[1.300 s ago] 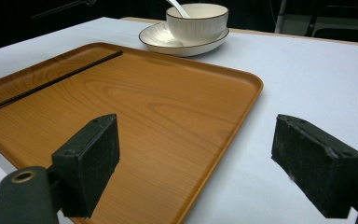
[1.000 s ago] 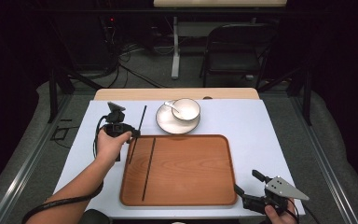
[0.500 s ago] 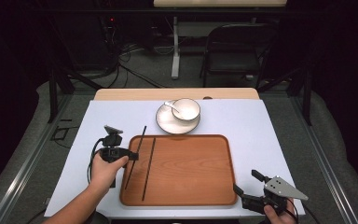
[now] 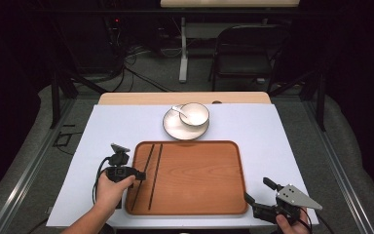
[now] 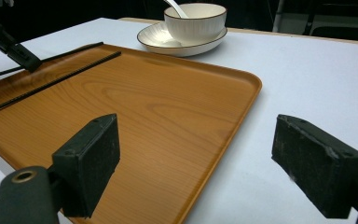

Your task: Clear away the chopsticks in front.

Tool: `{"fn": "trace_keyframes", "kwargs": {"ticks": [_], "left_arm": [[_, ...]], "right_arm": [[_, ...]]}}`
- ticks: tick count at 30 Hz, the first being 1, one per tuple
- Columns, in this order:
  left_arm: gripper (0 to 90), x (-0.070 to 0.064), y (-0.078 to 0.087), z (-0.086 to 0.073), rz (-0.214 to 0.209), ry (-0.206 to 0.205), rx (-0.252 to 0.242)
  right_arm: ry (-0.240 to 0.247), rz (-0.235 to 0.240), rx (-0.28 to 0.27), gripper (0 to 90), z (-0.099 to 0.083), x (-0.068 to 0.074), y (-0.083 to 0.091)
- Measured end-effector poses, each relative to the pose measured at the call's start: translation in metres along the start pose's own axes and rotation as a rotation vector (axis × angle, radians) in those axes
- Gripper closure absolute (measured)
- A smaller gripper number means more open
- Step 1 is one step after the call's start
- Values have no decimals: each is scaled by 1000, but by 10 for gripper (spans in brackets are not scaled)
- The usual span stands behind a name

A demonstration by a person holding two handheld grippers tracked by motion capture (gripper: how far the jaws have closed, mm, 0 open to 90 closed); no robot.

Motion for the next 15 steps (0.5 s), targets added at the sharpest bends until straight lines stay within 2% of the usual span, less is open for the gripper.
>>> {"fn": "trace_keyframes", "kwargs": {"ticks": [15], "left_arm": [[857, -1, -17, 7, 27, 6, 21]], "right_arm": [[-5, -1, -4, 147, 0, 0, 1]]}}
Point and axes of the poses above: each handheld gripper's, and its own axes: y roughly backward along the jaws, z roughly out of its top, x roughly to its left, the point moved 6 cm from there along -y, roughly forward along the jaws, and after that the axes turned 12 degrees about -x, right-handed, at the moved point
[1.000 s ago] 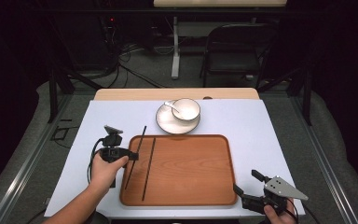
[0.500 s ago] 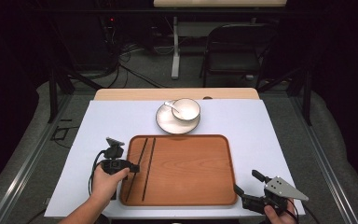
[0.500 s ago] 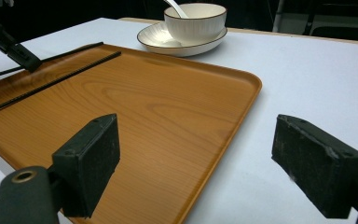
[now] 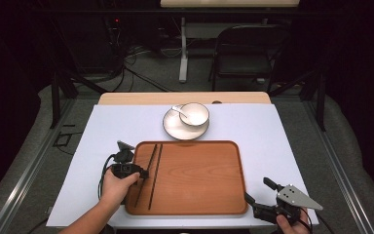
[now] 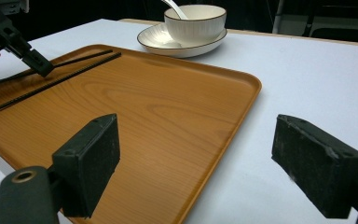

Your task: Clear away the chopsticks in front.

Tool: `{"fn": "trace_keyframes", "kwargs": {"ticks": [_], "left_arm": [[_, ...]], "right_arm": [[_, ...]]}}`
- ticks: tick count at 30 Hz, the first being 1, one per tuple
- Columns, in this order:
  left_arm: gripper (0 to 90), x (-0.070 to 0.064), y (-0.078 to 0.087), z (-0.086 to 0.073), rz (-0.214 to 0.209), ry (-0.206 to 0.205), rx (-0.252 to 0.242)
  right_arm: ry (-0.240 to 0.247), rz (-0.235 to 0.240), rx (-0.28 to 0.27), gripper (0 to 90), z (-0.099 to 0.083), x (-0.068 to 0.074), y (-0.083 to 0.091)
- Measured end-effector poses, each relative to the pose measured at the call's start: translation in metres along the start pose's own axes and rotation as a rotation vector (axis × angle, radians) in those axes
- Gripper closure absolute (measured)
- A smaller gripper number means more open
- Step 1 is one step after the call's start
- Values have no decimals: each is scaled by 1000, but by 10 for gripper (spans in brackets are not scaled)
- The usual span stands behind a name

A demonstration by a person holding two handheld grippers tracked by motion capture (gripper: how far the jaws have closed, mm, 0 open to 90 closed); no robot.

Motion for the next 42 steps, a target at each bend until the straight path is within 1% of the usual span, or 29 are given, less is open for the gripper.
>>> {"fn": "trace_keyframes", "kwargs": {"ticks": [4, 6, 8, 9, 10, 11, 12, 17, 18, 29, 32, 35, 36, 39, 42], "left_arm": [[856, 2, -2, 0, 7, -3, 8], [855, 2, -3, 0, 4, 4, 10], [855, 2, -4, -1, 9, 1, 9], [854, 2, -4, -1, 6, -5, 16], [854, 2, -5, -1, 12, -2, 12], [854, 2, -5, -1, 12, -5, 17], [853, 1, -5, -2, 9, 1, 17], [853, 1, -6, -2, 15, -4, 16], [852, 1, -6, -2, 14, 0, 15], [820, 2, -4, -3, 11, -3, 24], [814, 2, -4, -3, 12, 5, 16], [800, 4, -1, -2, 14, -12, 10], [793, 3, 0, -1, 14, -7, 3], [756, 4, 3, 0, 19, -23, -17], [692, 4, 7, 1, 6, -43, -44]], "right_arm": [[-1, 0, -2, 147, 0, 0, 0], [-1, 0, -2, 147, 0, 0, 0], [-1, 0, -2, 147, 0, 0, 0], [0, 0, -3, 147, 0, 0, 0], [1, 1, -3, 147, 0, 0, 0], [3, 1, -3, 147, 0, 0, 0], [0, 0, -2, 147, 0, 0, 0], [0, 0, -3, 147, 0, 0, 0], [0, 0, -3, 147, 0, 0, 0], [5, 2, -6, 147, 0, 0, 0], [2, 1, -4, 147, 0, 0, 0], [2, 1, -4, 146, 0, 0, 0], [2, 1, -4, 147, 0, 0, 0], [2, 0, -5, 147, 0, 0, 0], [5, 1, -8, 147, 0, 0, 0]]}}
Point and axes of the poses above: each handheld gripper's, and its own axes: y roughly backward along the jaws, z roughly out of its top, x roughly to its left, the point moved 6 cm from there along -y, roughly forward along the jaws, and after that the axes turned 12 degrees about -x, right-handed, at the moved point
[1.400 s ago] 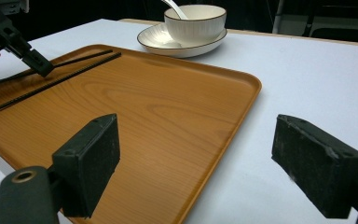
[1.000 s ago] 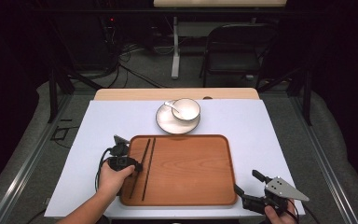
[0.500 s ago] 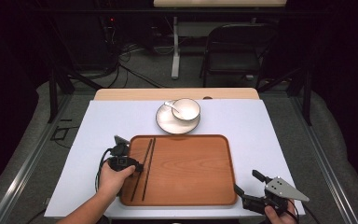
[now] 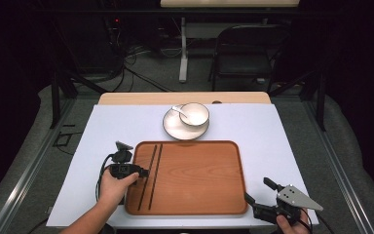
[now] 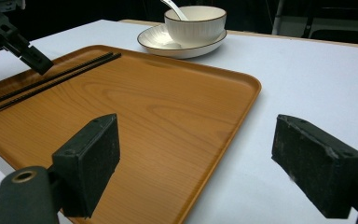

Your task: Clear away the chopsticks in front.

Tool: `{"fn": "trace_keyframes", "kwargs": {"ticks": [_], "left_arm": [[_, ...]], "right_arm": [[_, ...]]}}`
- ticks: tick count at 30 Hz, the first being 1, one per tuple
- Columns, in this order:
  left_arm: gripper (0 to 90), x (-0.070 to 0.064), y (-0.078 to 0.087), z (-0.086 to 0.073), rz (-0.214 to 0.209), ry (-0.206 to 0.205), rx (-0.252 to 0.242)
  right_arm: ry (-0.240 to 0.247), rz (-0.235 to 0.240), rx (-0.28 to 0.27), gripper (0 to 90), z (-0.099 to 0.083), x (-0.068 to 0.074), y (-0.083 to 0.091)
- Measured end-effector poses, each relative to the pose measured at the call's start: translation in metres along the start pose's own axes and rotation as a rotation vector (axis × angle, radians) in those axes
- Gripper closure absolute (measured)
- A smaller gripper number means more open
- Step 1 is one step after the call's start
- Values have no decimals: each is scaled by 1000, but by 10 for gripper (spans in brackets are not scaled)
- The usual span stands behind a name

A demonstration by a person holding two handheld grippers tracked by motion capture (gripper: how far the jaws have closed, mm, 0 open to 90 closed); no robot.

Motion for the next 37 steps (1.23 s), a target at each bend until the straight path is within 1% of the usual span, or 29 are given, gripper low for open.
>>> {"fn": "trace_keyframes", "kwargs": {"ticks": [2, 3, 4, 5, 6, 7, 8, 9, 11, 14, 19, 21, 23, 24, 26, 29, 31, 32, 33, 34, 35, 36, 37], "left_arm": [[645, 1, 2, 0, -26, -2, -17], [624, 2, 3, 0, -45, -17, -44], [597, 3, 3, 0, -50, -35, -68], [582, 4, 4, 0, -57, -43, -82], [578, 5, 5, -1, -70, -41, -94], [560, 5, 6, -2, -94, -29, -105], [544, 5, 8, -3, -116, -26, -121], [531, 6, 9, -3, -124, -32, -137], [491, 8, 12, -5, -136, -54, -171], [454, 11, 18, -7, -150, -83, -219], [408, 20, 29, -13, -138, -150, -313], [393, 24, 32, -17, -122, -184, -342], [377, 29, 36, -21, -92, -221, -371], [372, 31, 37, -23, -84, -225, -384], [362, 35, 40, -27, -80, -219, -405], [350, 42, 44, -30, -85, -205, -435], [340, 46, 46, -31, -70, -214, -448], [331, 49, 47, -31, -61, -218, -464], [322, 50, 49, -31, -57, -211, -481], [313, 52, 51, -31, -65, -205, -486], [307, 53, 52, -31, -67, -198, -498], [301, 55, 53, -31, -61, -194, -510], [299, 57, 53, -31, -65, -189, -510]], "right_arm": [[0, 0, 1, 147, 0, 0, 0], [-1, 0, 1, 147, 0, 0, 0], [0, -1, 0, 147, 0, 0, 0], [3, -1, -1, 147, 0, 0, 0], [8, 0, -1, 146, 0, 0, 0], [8, 0, -1, 147, 0, 0, 0], [5, -1, -1, 147, 0, 0, 0], [5, -1, -1, 147, 0, 0, 0], [-1, -2, 1, 147, 0, 0, 0], [2, -1, 2, 147, 0, 0, 0], [7, -1, 1, 147, 0, 0, 0], [2, -1, 2, 147, 0, 0, 0], [2, -1, 5, 147, 0, 0, 0], [2, -2, 5, 147, 0, 0, 0], [2, -1, 5, 147, 0, 0, 0], [-5, -3, 5, 147, 0, 0, 0], [-7, -6, 8, 147, 0, -1, 0], [-5, -10, 8, 146, -1, -2, 0], [-1, -15, 7, 147, -1, -2, -1], [-12, -21, 9, 147, -1, -2, -1], [-11, -24, 14, 147, -1, -2, -2], [-12, -27, 25, 146, -1, -3, -3], [-15, -27, 36, 146, -2, -4, -4]]}}
Point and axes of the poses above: each handheld gripper's, and its own axes: y roughly backward along the jaws, z roughly out of its top, x roughly to its left, the point moved 6 cm from there along -y, roughly forward along the jaws, and after that the axes turned 12 degrees about -x, right-handed, at the moved point
